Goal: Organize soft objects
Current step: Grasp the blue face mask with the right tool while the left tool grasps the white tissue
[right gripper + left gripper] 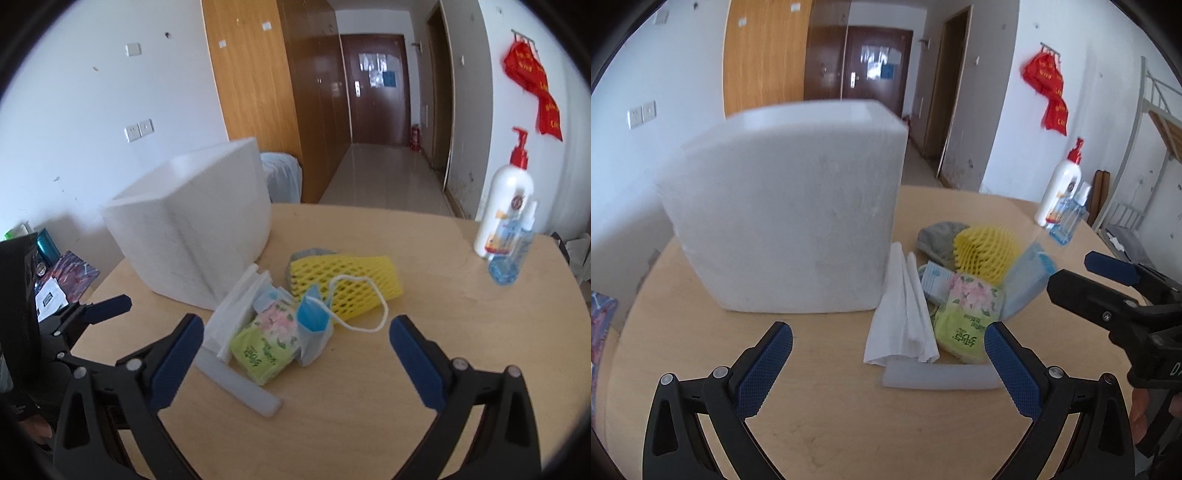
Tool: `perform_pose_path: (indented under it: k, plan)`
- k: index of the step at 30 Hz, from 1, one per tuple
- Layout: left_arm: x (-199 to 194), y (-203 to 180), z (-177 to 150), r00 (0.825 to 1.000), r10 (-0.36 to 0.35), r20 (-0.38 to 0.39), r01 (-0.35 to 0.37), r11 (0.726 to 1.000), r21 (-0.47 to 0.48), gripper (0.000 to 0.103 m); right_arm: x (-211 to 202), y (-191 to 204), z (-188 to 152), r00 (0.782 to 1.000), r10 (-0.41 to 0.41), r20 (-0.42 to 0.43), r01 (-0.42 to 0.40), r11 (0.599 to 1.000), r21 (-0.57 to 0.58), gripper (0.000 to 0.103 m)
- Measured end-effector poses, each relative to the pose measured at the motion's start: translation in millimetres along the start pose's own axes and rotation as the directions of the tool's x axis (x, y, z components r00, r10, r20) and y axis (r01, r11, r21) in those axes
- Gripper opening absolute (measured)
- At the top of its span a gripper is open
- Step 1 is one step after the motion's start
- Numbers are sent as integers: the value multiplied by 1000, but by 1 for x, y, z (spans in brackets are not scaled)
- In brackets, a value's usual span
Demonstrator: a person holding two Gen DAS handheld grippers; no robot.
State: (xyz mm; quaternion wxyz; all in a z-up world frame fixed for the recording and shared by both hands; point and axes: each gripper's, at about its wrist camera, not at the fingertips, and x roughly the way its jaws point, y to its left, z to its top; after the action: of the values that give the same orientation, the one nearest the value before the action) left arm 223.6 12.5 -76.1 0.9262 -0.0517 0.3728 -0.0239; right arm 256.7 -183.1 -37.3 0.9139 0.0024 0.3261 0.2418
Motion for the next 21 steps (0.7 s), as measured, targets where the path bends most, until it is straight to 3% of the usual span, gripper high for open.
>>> perform_pose_path:
  k: [3, 5, 7, 17, 21]
  plan:
    - [12, 0, 1, 1000, -17, -26, 17, 1000, -3, 103, 14, -4, 1, 999, 5, -37, -4, 1000, 3, 94]
    - [21, 0, 1, 999, -23, -48, 22, 1000, -15, 103, 22, -6, 1, 998, 12, -57, -11, 1000, 11, 83]
    - [30, 1, 2, 997, -27, -69, 25, 999, -27, 103, 28, -9, -1, 997, 23, -71, -22, 1000, 22, 80]
    - [53, -2, -2, 993, -18, -118, 17, 1000, -10, 103, 48, -16, -4, 990, -9, -140, 13, 1000, 29, 78]
    - [63, -1, -2, 990, -14, -140, 12, 1000, -14, 101, 51, -18, -5, 989, -1, -149, 7, 999, 37, 59]
